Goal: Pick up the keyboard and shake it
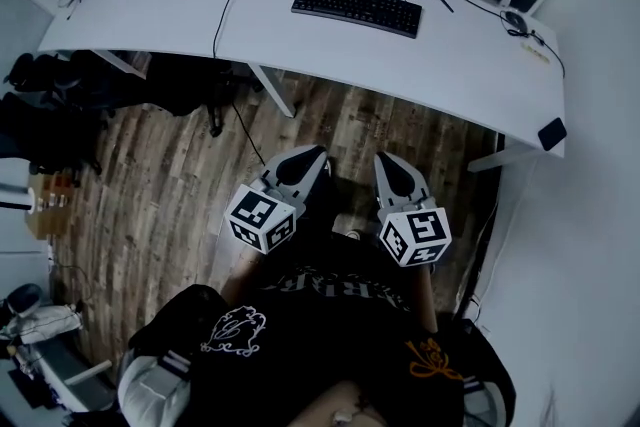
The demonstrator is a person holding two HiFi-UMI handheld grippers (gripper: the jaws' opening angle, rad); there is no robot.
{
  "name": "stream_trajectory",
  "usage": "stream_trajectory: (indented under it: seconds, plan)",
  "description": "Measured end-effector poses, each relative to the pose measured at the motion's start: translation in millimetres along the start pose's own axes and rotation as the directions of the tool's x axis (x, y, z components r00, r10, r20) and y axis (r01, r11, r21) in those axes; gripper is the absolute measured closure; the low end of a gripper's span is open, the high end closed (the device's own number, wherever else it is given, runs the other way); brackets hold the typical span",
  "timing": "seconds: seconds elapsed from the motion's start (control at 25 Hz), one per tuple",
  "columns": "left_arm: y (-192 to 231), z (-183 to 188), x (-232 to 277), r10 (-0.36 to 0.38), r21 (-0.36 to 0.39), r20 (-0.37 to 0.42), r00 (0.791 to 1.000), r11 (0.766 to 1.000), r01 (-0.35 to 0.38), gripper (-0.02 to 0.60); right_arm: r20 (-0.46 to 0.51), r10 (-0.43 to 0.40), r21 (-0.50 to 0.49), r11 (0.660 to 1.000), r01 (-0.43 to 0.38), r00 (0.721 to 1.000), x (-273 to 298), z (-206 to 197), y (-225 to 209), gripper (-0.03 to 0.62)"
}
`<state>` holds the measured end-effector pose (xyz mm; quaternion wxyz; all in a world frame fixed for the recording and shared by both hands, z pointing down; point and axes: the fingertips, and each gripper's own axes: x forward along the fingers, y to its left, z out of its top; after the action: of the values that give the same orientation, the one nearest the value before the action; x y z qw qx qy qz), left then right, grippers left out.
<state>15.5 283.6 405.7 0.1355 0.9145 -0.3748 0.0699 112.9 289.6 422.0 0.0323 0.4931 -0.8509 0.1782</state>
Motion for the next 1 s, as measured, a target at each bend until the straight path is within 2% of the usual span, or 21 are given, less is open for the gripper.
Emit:
stream_trajectory:
  seconds: [0.52,0.72,1.0]
  plan:
    - [161.4,44.4,90.1,-0.05,-0.029,-0.002,0.999,0.998,0.05,0.557,-0.043,-0.066,0.021,0.998,0.066,0.997,157.7,49.0,-39.1,0.583]
    - [219.7,55.4,110.3,-0.057,-0.036,-0.01,0.998,0.998,0.057,0.557,-0.055,-0.092,0.048,0.994,0.095,0.994,209.0,62.7,-51.2,0.583]
    - [281.8,58.1,127.6,-0.083,-0.033,-0.031,0.996,0.996,0.082,0.557,-0.06,-0.133,0.021,0.991,0.135,0.989,265.2,80.5,-58.7,0.582]
